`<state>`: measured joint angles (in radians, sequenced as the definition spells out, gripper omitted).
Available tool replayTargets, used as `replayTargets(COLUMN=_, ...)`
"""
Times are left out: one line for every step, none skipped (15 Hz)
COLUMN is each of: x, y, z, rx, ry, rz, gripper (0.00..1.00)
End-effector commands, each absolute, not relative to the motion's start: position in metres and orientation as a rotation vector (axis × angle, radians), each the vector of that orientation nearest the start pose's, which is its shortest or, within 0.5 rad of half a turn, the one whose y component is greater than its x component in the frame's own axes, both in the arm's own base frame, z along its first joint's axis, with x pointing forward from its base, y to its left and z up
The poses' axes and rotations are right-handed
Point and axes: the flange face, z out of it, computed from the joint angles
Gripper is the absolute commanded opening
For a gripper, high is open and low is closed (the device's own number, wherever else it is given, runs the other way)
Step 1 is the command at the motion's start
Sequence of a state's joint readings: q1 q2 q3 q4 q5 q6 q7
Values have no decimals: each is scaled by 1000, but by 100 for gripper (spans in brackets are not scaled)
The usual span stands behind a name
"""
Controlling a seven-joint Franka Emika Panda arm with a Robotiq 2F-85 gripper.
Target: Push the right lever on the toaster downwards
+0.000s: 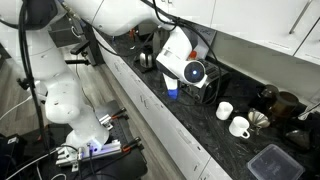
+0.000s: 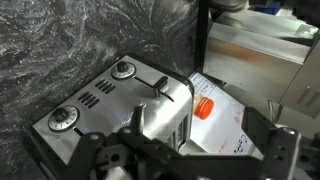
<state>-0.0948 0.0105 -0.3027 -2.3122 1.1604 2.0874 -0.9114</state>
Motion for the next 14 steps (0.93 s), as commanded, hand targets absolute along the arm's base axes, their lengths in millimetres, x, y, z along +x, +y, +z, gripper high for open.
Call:
replayTargets(x=499, y=-162, z=333, rx=-2183, ry=229, rz=-515, gripper=100)
replayTargets(x=503, y=-164, z=331, rx=-2174, ry=225, rz=-524, gripper=100)
replayTargets(x=507, y=-166, z=329, rx=-2166, ry=222, rz=-533, gripper=100)
replayTargets(x=511, y=-170, z=326, rx=-2158, ry=223, rz=-541, gripper=100)
replayTargets(x=516, y=-174, z=324, rx=-2145, ry=233, rz=-555, gripper=100)
replayTargets(x=521, y=-179, z=321, rx=-2127, ry=244, rz=-567, gripper=100)
replayTargets(x=525, y=-183, z=320, rx=-2113, ry=257, rz=-581, gripper=100)
replayTargets(x=529, y=-188, z=318, rx=-2090, ry=276, rz=-595, gripper=100)
replayTargets(x=533, y=-192, z=317, rx=-2067, ry=296, rz=-607, gripper=100)
replayTargets(x=535, y=-195, z=315, rx=-2036, ry=313, rz=-615, gripper=100)
replayTargets(x=537, y=-197, z=316, rx=-1980, ry=333, rz=-621, gripper=100)
replayTargets(x=539, y=-199, z=317, rx=-1926, ry=354, rz=-622, gripper=100)
replayTargets(x=540, y=-200, z=318, rx=-1873, ry=369, rz=-624, gripper=100)
replayTargets(x=539, y=-201, z=320, rx=-1821, ry=382, rz=-624, gripper=100)
